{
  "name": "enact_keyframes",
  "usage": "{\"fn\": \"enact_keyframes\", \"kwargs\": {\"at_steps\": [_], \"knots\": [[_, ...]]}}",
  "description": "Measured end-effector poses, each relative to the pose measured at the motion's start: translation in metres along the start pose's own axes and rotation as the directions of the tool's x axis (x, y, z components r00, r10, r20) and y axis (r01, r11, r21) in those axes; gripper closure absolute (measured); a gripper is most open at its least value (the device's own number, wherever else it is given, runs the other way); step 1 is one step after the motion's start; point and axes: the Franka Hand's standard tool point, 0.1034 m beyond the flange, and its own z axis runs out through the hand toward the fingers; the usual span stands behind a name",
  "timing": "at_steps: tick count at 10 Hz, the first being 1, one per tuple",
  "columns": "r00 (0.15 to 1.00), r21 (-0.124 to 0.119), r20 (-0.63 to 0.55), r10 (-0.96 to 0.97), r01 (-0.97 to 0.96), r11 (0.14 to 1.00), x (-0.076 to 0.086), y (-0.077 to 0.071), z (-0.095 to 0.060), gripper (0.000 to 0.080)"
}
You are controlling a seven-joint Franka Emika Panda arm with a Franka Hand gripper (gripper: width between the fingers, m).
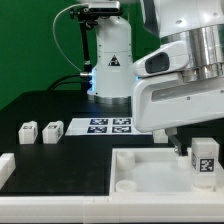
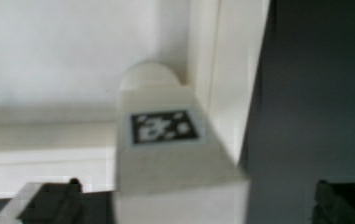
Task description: Assemble one leg
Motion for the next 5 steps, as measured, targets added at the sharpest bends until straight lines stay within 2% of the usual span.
{"fn": "enact_keyframes", "kwargs": {"at_steps": [1, 2, 3, 5], "knots": [[0.994, 0.013, 0.11, 0.002, -0.004, 1.0, 0.0004, -0.0009, -0.0042, 0.015], [0.993, 0.016, 0.115, -0.007, 0.005, 1.0, 0.009, 0.0024, -0.0034, 0.015], [0.996, 0.011, 0.091, -0.01, 0.009, 1.0, 0.0087, 0.0074, 0.0015, 0.015], [0.996, 0.008, 0.084, 0.005, -0.006, 1.0, 0.0067, 0.0079, 0.0041, 0.015]]}}
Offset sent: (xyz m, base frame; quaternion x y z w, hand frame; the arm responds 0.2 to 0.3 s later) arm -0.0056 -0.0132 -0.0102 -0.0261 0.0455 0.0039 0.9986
